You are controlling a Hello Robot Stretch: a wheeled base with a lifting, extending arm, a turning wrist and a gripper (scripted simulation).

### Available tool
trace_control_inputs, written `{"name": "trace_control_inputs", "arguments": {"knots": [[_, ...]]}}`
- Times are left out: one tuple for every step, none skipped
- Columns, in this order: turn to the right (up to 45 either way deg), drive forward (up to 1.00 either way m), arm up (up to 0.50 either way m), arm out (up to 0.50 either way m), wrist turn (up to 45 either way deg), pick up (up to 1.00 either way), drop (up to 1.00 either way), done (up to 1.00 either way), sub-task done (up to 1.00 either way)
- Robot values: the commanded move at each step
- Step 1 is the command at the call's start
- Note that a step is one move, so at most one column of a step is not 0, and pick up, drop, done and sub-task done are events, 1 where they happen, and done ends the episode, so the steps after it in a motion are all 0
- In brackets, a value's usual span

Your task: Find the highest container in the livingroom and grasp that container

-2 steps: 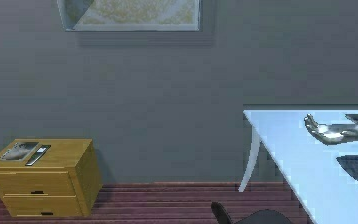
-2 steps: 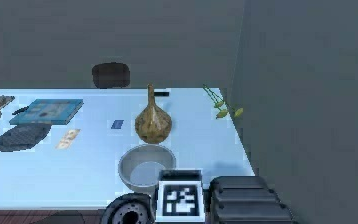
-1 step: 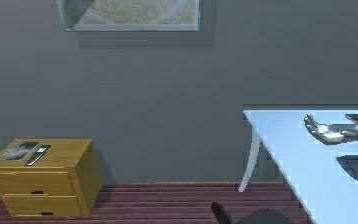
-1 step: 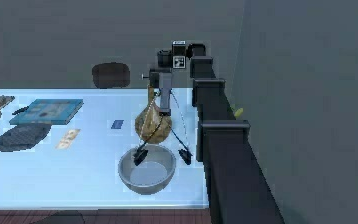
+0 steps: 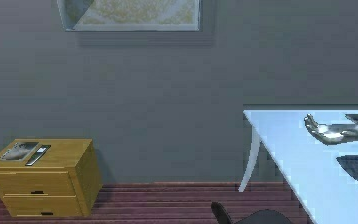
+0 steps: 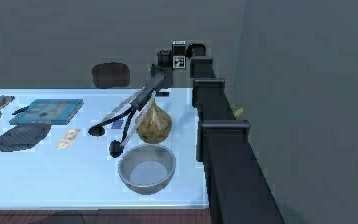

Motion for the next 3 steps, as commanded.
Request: {"name": "trace_control_inputs", "arguments": {"knots": [[0.0,0.00,0.00,0.00,45.0,0.00,0.00,0.00,0.00],[0.0,0.00,0.00,0.00,45.0,0.00,0.00,0.00,0.00],[0.0,0.00,0.00,0.00,27.0,0.00,0.00,0.00,0.00]]}}
